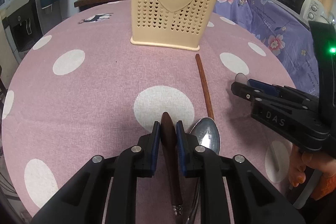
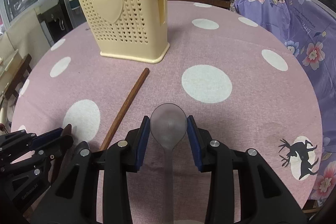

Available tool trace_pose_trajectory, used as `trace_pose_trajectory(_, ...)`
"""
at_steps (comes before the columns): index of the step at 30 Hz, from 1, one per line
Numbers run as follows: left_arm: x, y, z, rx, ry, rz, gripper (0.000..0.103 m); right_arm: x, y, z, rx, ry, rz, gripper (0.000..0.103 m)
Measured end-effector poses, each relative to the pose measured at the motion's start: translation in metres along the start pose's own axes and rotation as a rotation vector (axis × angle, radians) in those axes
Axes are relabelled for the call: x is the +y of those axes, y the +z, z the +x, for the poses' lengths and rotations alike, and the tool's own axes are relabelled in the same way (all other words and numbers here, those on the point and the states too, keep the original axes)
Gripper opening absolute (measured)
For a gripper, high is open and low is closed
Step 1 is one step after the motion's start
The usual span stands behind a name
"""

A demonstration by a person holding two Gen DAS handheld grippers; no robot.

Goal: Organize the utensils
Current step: 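Lift both held spoons upright and carry them toward the utensil holder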

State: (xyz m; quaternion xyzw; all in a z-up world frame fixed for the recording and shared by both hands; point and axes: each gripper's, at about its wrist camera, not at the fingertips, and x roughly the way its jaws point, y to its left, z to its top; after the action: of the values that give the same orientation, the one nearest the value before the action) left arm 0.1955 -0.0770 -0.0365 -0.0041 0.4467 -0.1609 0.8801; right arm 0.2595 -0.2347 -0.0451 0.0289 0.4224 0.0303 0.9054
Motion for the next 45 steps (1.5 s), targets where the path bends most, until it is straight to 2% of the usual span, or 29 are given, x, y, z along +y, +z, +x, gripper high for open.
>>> trace_pose_trajectory(6,0.002,0.012,-0.022,-0.054,-0.031,-0.005,0.016,-0.004,0.007,-0.031,-0.062,0.040,0.026,0.037)
trace_pose_trajectory(16,0.014,0.033,-0.083,-0.191,-0.079,-0.039,0.016,-0.012,0.014,-0.090,-0.173,0.096,0.061,0.037)
trace_pose_trajectory(21,0.015,0.037,-0.101,-0.236,-0.080,-0.029,0.016,-0.015,0.016,-0.111,-0.213,0.112,0.069,0.037)
trace_pose_trajectory(45,0.017,0.046,-0.111,-0.284,-0.073,-0.022,0.016,-0.012,0.015,-0.120,-0.246,0.118,0.046,0.037)
